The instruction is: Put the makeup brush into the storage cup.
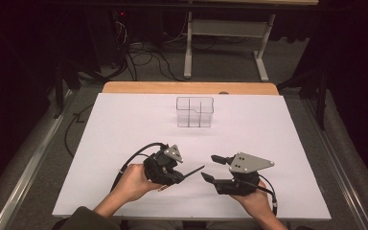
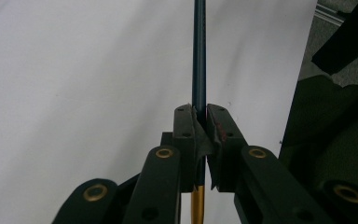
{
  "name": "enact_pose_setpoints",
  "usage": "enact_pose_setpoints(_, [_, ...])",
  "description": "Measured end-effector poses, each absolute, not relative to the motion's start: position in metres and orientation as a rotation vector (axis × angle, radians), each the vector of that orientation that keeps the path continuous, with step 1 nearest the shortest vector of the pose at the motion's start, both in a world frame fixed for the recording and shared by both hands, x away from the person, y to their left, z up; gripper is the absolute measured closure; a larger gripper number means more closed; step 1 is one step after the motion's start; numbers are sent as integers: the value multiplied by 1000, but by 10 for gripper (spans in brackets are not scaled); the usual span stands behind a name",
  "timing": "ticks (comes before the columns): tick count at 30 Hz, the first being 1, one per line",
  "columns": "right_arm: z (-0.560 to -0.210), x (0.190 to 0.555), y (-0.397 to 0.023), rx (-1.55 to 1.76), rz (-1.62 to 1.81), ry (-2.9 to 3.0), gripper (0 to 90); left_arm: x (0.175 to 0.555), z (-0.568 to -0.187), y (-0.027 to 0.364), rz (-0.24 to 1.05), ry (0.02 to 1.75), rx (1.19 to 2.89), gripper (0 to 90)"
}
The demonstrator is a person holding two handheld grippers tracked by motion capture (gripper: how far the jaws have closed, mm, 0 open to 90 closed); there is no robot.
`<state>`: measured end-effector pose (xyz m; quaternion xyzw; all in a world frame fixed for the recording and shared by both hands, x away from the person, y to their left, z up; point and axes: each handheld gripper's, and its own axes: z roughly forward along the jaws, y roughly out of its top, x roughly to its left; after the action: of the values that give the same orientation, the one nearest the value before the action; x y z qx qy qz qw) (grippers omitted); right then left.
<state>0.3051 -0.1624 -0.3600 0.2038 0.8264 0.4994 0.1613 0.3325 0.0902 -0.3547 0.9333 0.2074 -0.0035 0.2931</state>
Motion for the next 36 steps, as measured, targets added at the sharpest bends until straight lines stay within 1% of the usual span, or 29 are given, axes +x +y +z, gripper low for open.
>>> enact_pose_setpoints(17, [-368, 306, -139, 499, 1400, 2431, 439, 331, -353, 88, -17, 530, 2486, 822])
enact_pose_setpoints(36, [-373, 307, -131, 477, 1330, 2451, 445, 330, -350, 89, -24, 542, 2458, 822])
